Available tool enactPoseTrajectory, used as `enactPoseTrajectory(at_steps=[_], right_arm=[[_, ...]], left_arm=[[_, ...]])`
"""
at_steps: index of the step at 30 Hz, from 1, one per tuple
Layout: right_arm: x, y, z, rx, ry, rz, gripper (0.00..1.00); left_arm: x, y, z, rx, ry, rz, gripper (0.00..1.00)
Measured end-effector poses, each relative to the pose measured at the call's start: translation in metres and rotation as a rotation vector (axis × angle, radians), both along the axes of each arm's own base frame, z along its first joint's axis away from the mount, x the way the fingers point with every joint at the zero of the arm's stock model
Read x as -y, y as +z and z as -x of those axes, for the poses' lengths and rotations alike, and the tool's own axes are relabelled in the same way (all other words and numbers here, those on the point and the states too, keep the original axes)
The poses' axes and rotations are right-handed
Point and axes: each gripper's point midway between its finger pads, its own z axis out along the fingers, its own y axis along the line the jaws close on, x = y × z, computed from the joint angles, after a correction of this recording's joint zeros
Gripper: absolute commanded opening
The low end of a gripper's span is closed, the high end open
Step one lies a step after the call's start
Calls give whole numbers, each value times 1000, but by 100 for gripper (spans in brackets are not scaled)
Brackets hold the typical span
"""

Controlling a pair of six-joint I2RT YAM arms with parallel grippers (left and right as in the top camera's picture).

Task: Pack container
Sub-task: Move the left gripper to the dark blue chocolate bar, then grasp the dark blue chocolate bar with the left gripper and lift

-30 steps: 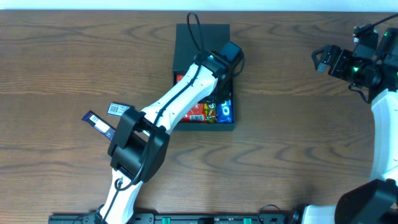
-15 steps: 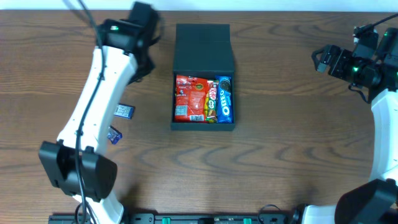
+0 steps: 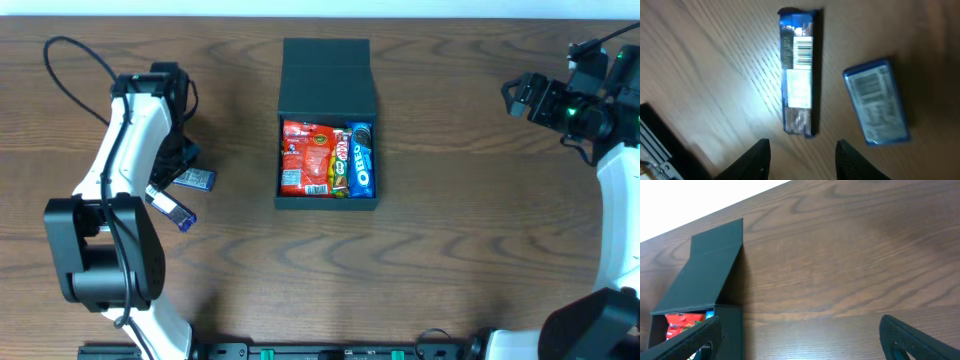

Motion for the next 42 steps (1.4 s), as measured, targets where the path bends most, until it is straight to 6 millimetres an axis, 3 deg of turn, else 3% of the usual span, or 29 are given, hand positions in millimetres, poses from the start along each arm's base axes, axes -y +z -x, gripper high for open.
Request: enactPoseTrajectory(at_steps=[8,18,24,32,42], right_arm=[[0,0,0,-1,0,0,99],[0,0,0,0,0,0,99],[0,0,0,-3,0,0,99],[-1,-2,2,-11,0,-3,99],[-1,-2,2,-11,0,-3,99]], left_arm=[[-2,-25,13,-42,-52,15,43],[-27,-42,30,-42,139,64,43],[-20,-57,20,25,172,102,43],[-21,-61,5,89,175,102,43],[-27,-65,19,47,172,60,43]])
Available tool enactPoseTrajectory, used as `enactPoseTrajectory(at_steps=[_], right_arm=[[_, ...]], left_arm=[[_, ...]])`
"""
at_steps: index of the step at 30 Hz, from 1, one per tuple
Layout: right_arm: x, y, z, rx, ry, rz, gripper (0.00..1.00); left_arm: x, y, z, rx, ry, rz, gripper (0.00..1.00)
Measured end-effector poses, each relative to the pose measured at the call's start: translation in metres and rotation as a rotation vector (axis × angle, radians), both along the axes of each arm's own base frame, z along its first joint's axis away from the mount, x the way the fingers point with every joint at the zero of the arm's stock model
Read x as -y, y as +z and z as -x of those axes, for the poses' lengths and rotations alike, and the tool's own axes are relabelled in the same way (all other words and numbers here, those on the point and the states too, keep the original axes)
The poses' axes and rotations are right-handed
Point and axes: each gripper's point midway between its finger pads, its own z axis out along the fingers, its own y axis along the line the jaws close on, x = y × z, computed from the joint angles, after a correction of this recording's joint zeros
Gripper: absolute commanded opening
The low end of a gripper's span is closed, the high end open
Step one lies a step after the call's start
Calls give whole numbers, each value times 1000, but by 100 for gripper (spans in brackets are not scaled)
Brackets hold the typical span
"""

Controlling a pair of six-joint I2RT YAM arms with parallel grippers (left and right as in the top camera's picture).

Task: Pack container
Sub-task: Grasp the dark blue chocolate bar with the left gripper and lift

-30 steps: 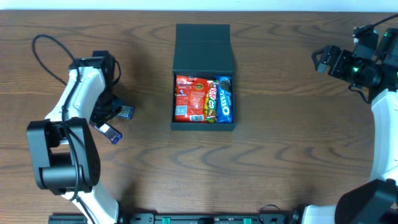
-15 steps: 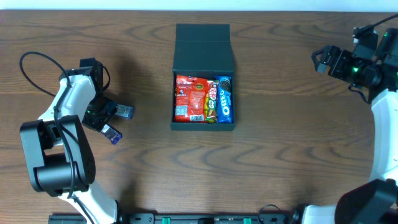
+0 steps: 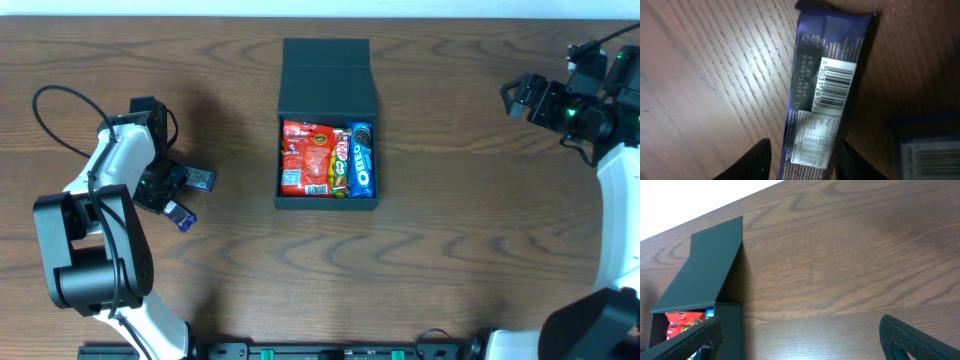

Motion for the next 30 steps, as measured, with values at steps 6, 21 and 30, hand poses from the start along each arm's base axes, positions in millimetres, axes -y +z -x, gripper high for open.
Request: enactPoseTrajectory(at_steps=[6,21,30], right_arm=[[0,0,0,0,0,0,99],[0,0,0,-3,-12,-12,99],[0,0,0,-4,-16,-15,99]], left_arm=[[-7,-2,-8,43,16,-11,43],[-10,-17,-11,90,47,9,58],[-9,-19,-17,122,51,14,54]])
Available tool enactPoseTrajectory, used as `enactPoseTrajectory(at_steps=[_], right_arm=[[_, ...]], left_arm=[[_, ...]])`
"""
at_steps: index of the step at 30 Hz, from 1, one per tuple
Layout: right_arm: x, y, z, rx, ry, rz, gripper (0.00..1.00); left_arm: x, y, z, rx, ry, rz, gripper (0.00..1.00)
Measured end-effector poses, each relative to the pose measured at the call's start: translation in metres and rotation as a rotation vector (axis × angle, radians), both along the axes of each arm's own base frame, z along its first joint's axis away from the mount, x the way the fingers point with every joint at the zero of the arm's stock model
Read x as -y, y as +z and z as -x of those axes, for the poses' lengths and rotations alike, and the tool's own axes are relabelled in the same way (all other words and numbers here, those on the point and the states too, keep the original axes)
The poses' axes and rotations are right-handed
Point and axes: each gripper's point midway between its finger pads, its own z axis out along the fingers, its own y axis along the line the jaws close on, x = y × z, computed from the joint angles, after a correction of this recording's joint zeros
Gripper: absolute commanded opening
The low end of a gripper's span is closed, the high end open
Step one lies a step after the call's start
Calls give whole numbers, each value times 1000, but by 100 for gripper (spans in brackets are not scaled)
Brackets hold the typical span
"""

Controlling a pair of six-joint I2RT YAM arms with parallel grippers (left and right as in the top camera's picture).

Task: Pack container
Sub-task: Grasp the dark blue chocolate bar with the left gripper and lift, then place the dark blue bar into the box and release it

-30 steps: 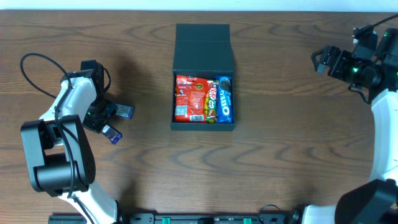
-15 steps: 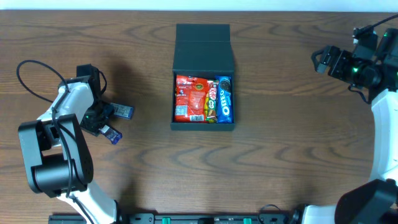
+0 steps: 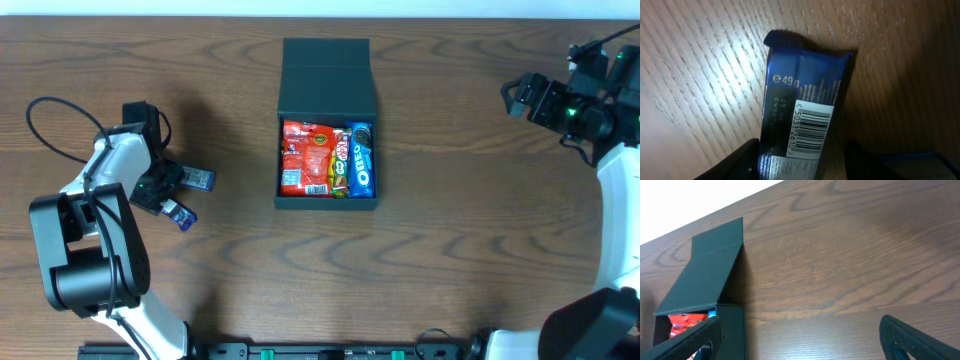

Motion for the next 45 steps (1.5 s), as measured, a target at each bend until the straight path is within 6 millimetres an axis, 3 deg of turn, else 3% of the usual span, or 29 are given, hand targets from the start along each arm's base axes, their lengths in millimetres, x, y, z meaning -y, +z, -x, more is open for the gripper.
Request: enactPoseTrajectory(at_steps=[7,11,18,35,39,43,45], right_arm=[[0,0,0,0,-1,-1,99],[0,0,0,0,-1,-1,99],[0,0,0,0,-1,-1,99],[0,0,0,0,-1,-1,99],[0,0,0,0,-1,-1,99],[0,0,0,0,-1,-1,99],[0,0,0,0,-1,-1,99]], left_arm=[[2,-1,-5,21,-2,15,53],[3,-1,-6,28,-3,21,45],[5,-1,-7,29,-13,28,43],[1,6,-10,16,-114,14,25],[-6,41,-39,122,-168,-26,25],[-7,103,-70,303,-209,-81,24],[6,137,-90,421,-265,-98,20]])
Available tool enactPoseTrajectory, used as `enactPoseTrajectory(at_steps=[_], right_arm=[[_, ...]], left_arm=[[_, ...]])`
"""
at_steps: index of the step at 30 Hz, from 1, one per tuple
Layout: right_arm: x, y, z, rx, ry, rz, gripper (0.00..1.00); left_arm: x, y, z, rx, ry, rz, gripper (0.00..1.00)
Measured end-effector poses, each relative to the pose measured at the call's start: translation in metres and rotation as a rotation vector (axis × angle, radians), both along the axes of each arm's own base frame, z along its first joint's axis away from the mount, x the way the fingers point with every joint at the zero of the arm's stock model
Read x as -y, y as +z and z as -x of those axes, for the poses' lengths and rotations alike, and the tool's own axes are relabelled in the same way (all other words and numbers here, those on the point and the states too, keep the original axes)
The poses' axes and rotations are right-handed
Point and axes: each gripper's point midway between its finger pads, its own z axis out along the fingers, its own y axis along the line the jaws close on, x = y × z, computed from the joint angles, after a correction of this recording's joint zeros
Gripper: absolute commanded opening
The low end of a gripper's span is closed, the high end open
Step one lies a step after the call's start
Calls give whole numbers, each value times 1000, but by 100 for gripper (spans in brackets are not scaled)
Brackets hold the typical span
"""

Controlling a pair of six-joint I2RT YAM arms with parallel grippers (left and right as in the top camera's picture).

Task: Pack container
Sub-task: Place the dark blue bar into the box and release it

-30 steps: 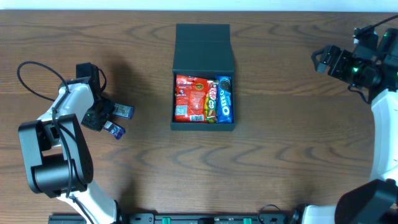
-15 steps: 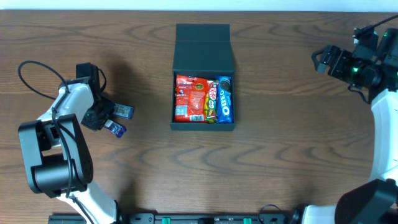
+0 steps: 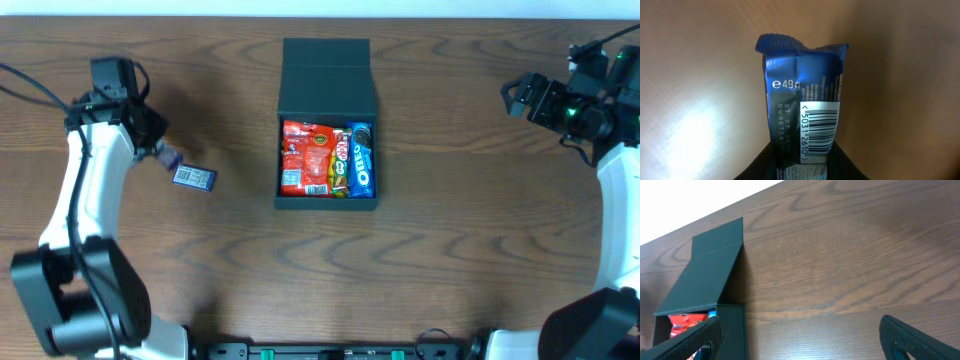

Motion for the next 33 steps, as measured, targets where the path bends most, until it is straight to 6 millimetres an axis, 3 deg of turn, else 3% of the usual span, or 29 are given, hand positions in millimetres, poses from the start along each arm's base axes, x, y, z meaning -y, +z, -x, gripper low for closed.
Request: enactPoseTrajectory(at_steps=[3,5,9,11,15,20,23,33], right_arm=[[0,0,0,1,0,0,99],[1,1,-1,7,0,2,99],[4,2,-1,11,-7,3,99],[7,1,-1,9,-15,3,99],[16,0,3,-1,-39,-2,99],[23,-1,6,-8,-56,-2,99],[23,-3,9,-20,-53,-3,99],[19,-10,17,-60,-31,0,99]], left_arm=[[45,35,-31,139,-145,7,18],[100,48,-44,197,-292,24,19],[202,46,-41,201,-539,59,21],[243,42,-38,193,-632,72,21],[302,23,-25,106,-777,69,23],[337,-8,-6,-58,-873,60,25],[347,-21,-3,-108,-895,87,25],[344,-48,13,-225,-946,91,25]])
